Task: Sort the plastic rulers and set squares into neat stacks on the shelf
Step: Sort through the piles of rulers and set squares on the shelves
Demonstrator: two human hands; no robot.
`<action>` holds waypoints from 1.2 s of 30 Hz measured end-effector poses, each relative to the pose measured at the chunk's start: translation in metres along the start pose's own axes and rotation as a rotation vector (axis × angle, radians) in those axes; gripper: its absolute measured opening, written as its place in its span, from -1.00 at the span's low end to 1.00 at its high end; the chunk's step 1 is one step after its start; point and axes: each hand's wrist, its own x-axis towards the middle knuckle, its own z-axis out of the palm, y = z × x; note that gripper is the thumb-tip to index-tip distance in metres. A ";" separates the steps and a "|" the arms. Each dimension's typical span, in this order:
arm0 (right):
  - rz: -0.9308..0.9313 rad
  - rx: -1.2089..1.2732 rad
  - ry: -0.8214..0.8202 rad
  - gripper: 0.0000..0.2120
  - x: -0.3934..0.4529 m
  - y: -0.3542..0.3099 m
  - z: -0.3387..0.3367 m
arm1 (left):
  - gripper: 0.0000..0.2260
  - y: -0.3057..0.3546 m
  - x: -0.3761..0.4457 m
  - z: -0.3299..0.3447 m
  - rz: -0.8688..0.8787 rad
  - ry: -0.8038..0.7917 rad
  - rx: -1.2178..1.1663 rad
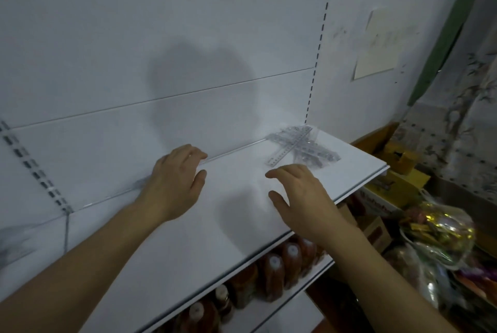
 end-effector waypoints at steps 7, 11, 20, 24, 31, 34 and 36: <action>-0.205 0.035 -0.163 -0.52 0.005 -0.135 0.036 | -0.49 -0.087 -0.134 -0.078 -0.180 0.051 0.080; -0.412 0.062 -0.275 -0.48 -0.006 -0.237 0.066 | -0.42 -0.153 -0.240 -0.136 -0.392 0.062 0.147; -0.862 0.182 -0.450 -0.45 -0.081 -0.556 0.150 | -0.48 -0.291 -0.529 -0.297 -0.891 0.085 0.329; -1.024 0.215 -0.517 -0.44 -0.122 -0.673 0.178 | -0.46 -0.323 -0.627 -0.361 -1.026 0.100 0.339; -1.264 0.194 -0.590 -0.45 -0.159 -0.830 0.212 | -0.46 -0.345 -0.757 -0.420 -1.242 0.128 0.362; -1.344 0.158 -0.646 -0.45 -0.161 -0.876 0.231 | -0.45 -0.366 -0.796 -0.427 -1.318 0.116 0.339; -1.369 0.141 -0.661 -0.44 -0.155 -0.903 0.246 | -0.46 -0.382 -0.815 -0.429 -1.346 0.099 0.323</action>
